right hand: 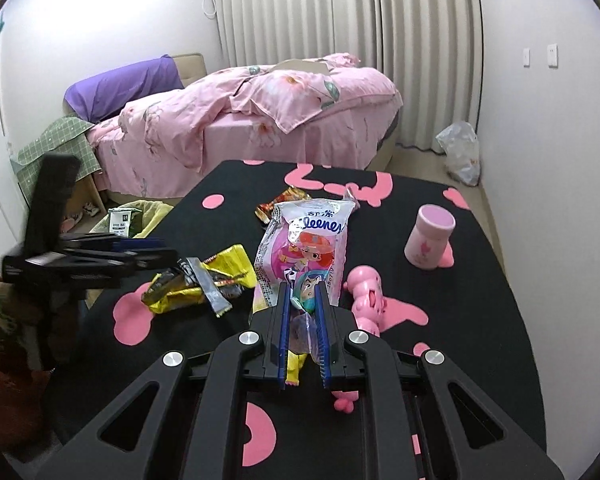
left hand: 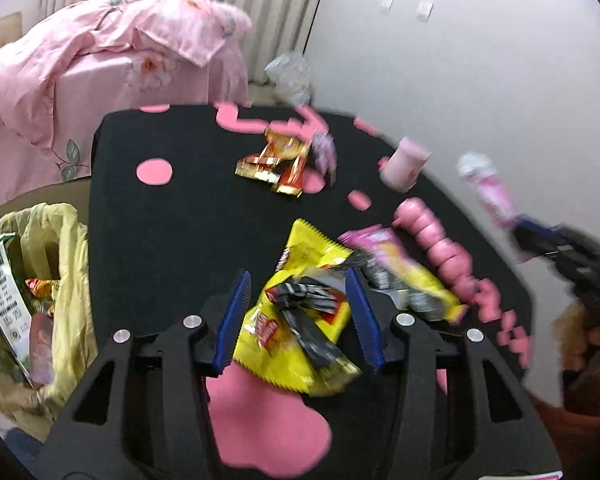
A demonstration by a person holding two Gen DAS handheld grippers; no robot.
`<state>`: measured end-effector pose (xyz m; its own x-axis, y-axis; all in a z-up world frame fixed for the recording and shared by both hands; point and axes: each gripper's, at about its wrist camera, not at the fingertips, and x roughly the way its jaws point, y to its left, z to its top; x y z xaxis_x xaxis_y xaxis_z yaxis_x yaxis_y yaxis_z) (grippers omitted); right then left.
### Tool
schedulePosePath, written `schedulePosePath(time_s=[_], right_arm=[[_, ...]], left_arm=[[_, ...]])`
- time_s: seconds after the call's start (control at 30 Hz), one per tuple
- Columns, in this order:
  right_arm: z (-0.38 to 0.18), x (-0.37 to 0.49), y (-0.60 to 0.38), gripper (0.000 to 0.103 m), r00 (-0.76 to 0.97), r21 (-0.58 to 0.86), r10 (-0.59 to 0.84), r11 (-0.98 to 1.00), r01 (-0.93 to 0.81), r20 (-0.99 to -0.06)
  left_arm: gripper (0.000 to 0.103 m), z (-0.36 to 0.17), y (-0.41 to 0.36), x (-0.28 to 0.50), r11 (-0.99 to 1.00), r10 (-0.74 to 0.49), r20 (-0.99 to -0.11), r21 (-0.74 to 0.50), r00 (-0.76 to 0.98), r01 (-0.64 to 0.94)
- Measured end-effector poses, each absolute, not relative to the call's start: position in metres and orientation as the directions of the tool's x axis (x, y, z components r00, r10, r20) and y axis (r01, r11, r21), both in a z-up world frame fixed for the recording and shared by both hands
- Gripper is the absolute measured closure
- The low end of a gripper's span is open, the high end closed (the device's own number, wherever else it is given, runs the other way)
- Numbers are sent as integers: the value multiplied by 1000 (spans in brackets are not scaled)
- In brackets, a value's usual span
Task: Collect trash
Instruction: 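Carry the yellow candy bag and Kleenex packet to the trash bag and open both tools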
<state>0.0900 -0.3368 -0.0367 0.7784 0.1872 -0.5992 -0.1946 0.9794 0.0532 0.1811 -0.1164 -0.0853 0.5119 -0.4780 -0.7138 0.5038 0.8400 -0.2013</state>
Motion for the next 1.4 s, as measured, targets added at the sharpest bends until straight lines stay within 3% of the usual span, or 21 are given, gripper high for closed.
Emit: schedulePosePath(time_s=[0.03,0.1,0.3,0.53,0.7,1.03,1.3,1.4], right_arm=[[-38,90,-338,90,777,55,188,979,-195,-600],[-40,88,-339,90,777,53,187,979,-195,-601],[-40,88,-346,90,783,64,183,981,-181,-595],[-20,87,-328,90,805,36,192,977,-208,-561],[-2,87,-305,90,820,-16,203,968,-251,-535],[25,110,-238,90,807,-58,305,921,-385,-505],[24,141,-171,90,732,-69,411,847,-527,-543],[19,164,-148,90,693,-56,446,818,-573,-566]], left_arm=[[57,-90,-120,184,843,-463,-729,-187,504,505],[71,-99,-128,186,845,-437,-757,-161,486,510],[78,-77,-122,169,849,-444,-708,-136,549,511],[78,-28,-95,150,831,-525,-599,-208,604,516],[78,-5,-72,141,847,-515,-549,-206,658,490],[78,14,5,135,934,-357,-509,-171,783,315],[77,3,74,146,966,-246,-516,-201,820,164],[77,-14,103,162,970,-206,-557,-227,805,91]])
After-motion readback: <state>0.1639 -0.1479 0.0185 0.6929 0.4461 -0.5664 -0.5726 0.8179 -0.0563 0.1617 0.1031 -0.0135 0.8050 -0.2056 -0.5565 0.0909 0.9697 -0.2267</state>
